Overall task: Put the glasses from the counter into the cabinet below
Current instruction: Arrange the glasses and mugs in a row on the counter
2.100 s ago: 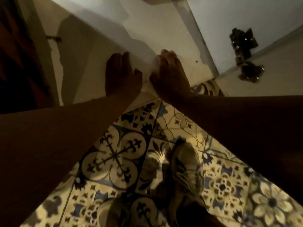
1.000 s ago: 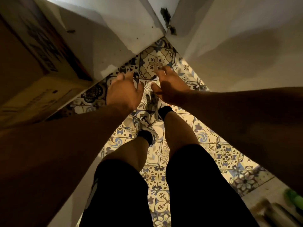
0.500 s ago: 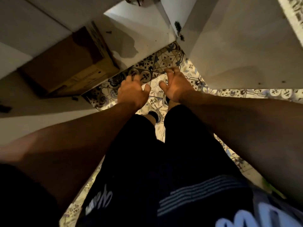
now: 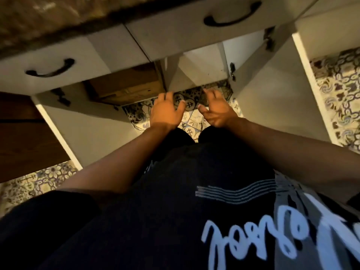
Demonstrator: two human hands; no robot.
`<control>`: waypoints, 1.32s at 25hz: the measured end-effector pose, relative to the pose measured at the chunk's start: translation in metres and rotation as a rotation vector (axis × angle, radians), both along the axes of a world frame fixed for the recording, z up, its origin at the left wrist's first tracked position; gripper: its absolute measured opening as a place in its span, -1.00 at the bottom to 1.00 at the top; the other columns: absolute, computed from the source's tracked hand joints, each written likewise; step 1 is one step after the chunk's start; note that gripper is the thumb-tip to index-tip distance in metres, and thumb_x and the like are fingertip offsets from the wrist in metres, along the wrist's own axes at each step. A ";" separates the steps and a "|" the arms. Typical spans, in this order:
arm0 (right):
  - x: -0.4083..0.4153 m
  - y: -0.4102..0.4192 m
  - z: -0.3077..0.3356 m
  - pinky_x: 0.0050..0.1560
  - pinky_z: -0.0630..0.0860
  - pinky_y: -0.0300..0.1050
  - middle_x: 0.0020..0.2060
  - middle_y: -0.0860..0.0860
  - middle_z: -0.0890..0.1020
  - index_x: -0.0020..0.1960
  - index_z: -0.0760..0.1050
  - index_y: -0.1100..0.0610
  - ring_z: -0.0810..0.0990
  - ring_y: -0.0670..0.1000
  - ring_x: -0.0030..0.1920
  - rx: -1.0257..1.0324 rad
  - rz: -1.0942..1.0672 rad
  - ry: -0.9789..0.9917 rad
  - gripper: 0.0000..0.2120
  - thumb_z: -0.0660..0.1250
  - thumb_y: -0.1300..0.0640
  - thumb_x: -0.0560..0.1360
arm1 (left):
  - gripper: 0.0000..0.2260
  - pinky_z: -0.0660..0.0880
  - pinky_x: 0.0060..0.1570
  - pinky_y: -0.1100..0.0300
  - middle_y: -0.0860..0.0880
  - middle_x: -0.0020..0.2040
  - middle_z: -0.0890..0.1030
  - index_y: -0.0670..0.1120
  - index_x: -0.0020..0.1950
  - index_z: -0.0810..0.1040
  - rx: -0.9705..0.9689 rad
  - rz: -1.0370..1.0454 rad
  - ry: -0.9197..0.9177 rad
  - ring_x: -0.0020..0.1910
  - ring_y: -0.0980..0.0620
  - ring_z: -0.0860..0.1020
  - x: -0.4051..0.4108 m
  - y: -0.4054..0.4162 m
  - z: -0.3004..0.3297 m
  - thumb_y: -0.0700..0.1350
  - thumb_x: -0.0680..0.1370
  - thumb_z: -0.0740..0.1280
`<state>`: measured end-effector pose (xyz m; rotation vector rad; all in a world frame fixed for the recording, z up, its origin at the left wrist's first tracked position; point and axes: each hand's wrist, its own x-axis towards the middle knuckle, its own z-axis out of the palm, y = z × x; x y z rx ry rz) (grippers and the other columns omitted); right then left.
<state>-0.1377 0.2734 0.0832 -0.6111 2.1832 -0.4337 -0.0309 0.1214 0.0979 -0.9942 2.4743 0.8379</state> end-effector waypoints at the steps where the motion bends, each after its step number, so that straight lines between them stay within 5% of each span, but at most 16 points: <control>1: -0.004 -0.002 0.012 0.51 0.26 0.09 0.55 0.19 0.17 0.60 0.09 0.16 0.25 0.22 0.52 -0.032 0.007 0.017 -0.32 0.15 -0.12 0.60 | -0.44 0.42 0.34 -0.07 -0.19 0.40 0.44 -0.10 0.48 0.37 -0.003 0.036 0.021 0.37 -0.20 0.43 -0.004 0.002 0.009 0.20 0.59 0.14; 10: -0.050 -0.028 0.097 0.52 0.27 0.03 0.50 0.07 0.27 0.57 0.19 0.10 0.27 0.09 0.52 -0.321 0.290 0.142 -0.43 0.22 -0.05 0.62 | -0.50 0.33 0.44 0.03 -0.11 0.44 0.40 -0.12 0.51 0.34 -0.078 0.133 0.343 0.44 -0.08 0.36 -0.027 -0.014 0.080 0.09 0.63 0.22; 14: -0.073 -0.048 0.136 0.50 0.30 -0.05 0.45 0.05 0.35 0.53 0.28 0.12 0.34 0.03 0.47 -0.497 0.369 0.205 -0.46 0.27 0.00 0.60 | -0.56 0.29 0.35 0.25 -0.09 0.34 0.48 -0.14 0.45 0.42 -0.169 0.254 0.469 0.36 -0.02 0.43 -0.030 -0.031 0.115 0.04 0.63 0.26; 18: -0.082 -0.067 0.167 0.47 0.27 -0.20 0.42 -0.01 0.39 0.50 0.32 0.11 0.35 -0.06 0.45 -0.620 0.378 0.213 -0.50 0.30 0.04 0.60 | -0.62 0.40 0.33 0.16 -0.07 0.30 0.53 -0.13 0.40 0.47 -0.224 0.377 0.579 0.31 0.00 0.48 -0.028 -0.048 0.141 -0.01 0.62 0.29; 21: -0.086 -0.086 0.185 0.47 0.29 -0.20 0.41 -0.05 0.40 0.48 0.34 0.09 0.36 -0.09 0.44 -0.699 0.396 0.184 -0.54 0.29 0.06 0.61 | -0.66 0.39 0.22 0.31 -0.04 0.24 0.56 -0.11 0.37 0.50 -0.264 0.491 0.655 0.23 0.08 0.51 -0.029 -0.067 0.161 -0.04 0.62 0.30; 25: -0.093 -0.119 0.199 0.38 0.38 -0.21 0.33 -0.08 0.43 0.46 0.37 0.05 0.44 -0.12 0.34 -0.735 0.316 0.117 -0.55 0.33 0.09 0.60 | -0.72 0.43 -0.01 0.44 0.05 0.10 0.56 -0.08 0.31 0.53 -0.269 0.588 0.757 0.04 0.20 0.53 -0.037 -0.103 0.180 -0.10 0.61 0.35; 29: -0.098 -0.163 0.204 0.28 0.48 -0.26 0.25 -0.13 0.46 0.43 0.41 0.04 0.51 -0.16 0.24 -0.757 0.174 0.121 -0.56 0.36 0.14 0.58 | -0.73 0.49 0.02 0.30 0.04 0.11 0.57 -0.03 0.31 0.53 -0.215 0.594 0.807 0.03 0.14 0.55 -0.050 -0.162 0.184 -0.05 0.61 0.34; 33: -0.104 -0.207 0.204 0.26 0.46 -0.36 0.23 -0.11 0.48 0.41 0.44 0.06 0.53 -0.17 0.22 -0.736 0.029 0.202 -0.57 0.37 0.16 0.55 | -0.69 0.41 -0.05 0.52 0.04 0.13 0.54 -0.04 0.34 0.51 -0.162 0.498 0.817 0.04 0.18 0.52 -0.066 -0.212 0.187 -0.07 0.60 0.36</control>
